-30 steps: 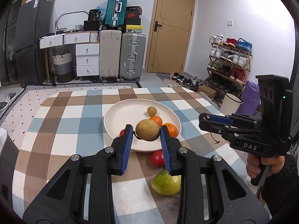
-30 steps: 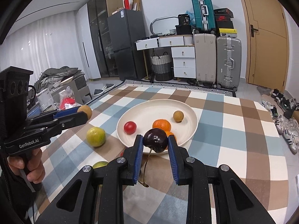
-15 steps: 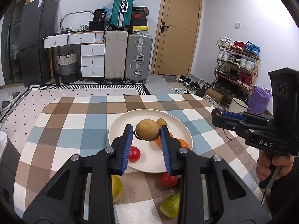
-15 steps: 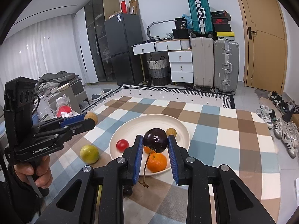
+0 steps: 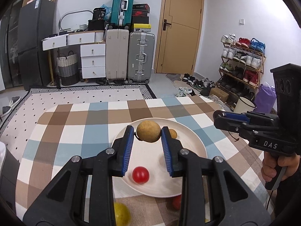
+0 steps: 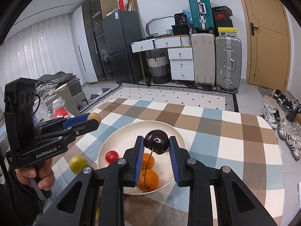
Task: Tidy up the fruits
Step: 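Carry longan and cherry over the plate and open both tools, then withdraw both open tools from the plate toward the remaining fruit, then grasp the green pomelo with the left tool while the right tool grasps the other cherry, then carry pomelo and cherry over the plate and release both onto it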
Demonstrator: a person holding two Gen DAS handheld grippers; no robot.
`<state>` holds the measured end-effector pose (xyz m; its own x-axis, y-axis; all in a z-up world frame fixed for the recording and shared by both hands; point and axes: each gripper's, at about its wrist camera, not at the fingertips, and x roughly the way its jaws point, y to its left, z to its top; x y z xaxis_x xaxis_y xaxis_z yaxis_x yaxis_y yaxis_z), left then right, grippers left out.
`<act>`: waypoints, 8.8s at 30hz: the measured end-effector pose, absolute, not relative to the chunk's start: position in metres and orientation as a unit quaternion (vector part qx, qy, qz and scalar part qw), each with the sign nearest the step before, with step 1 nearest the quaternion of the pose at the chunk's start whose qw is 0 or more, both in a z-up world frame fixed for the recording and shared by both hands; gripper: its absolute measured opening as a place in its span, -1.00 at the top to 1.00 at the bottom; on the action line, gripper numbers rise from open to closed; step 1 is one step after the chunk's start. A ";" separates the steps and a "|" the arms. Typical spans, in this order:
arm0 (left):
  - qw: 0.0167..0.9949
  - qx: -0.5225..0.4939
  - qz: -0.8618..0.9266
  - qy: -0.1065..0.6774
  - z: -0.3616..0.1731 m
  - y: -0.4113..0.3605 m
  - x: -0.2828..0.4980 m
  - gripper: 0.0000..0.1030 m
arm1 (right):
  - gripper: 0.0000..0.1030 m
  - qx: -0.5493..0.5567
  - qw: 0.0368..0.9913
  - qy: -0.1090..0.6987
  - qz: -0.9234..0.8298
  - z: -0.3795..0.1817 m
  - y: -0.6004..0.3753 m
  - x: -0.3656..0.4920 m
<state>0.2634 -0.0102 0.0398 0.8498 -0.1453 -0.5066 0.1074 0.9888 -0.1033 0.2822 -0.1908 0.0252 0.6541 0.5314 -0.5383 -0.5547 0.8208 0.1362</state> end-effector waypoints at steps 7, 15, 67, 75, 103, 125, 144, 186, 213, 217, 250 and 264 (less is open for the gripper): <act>0.957 -0.028 -0.070 0.278 0.032 -0.011 0.286 0.47 | 0.48 -0.025 0.909 0.299 0.289 0.018 -0.189 0.304; 0.949 -0.030 -0.077 0.303 0.016 -0.011 0.297 0.47 | 0.47 -0.032 0.900 0.326 0.287 -0.003 -0.187 0.314; 0.940 -0.010 -0.041 0.339 -0.005 -0.026 0.138 -0.99 | -0.99 -0.085 0.867 0.393 0.294 -0.047 -0.181 0.207; 0.935 -0.019 -0.043 0.350 -0.016 -0.025 0.142 -0.99 | -0.99 -0.117 0.864 0.401 0.282 -0.057 -0.172 0.206; 0.929 -0.062 -0.055 0.360 -0.030 -0.011 0.146 -0.99 | -0.23 -0.196 0.843 0.391 0.312 -0.075 -0.119 0.205; 0.912 -0.053 -0.086 0.399 -0.043 -0.027 0.154 -0.99 | 0.50 -0.186 0.847 0.377 0.326 -0.069 -0.140 0.190; 0.899 0.002 -0.078 0.430 -0.053 -0.078 0.170 -0.99 | 0.50 -0.147 0.863 0.369 0.311 -0.056 -0.167 0.195; 0.913 -0.035 -0.119 0.389 -0.039 -0.063 0.153 0.02 | 0.49 -0.173 0.836 0.392 0.342 -0.068 -0.171 0.188; 0.946 -0.047 -0.072 0.314 0.021 -0.023 0.177 0.02 | 0.49 -0.080 0.890 0.297 0.336 0.006 -0.190 0.192; 0.948 -0.048 -0.070 0.308 0.028 -0.020 0.194 0.02 | 0.49 -0.076 0.894 0.298 0.326 0.013 -0.193 0.204; 0.937 0.001 -0.062 0.343 -0.026 -0.041 0.266 0.02 | 0.49 -0.051 0.892 0.349 0.281 -0.021 -0.183 0.290; 0.930 -0.003 -0.071 0.360 -0.032 -0.043 0.268 0.02 | 0.12 -0.053 0.899 0.348 0.262 -0.030 -0.187 0.296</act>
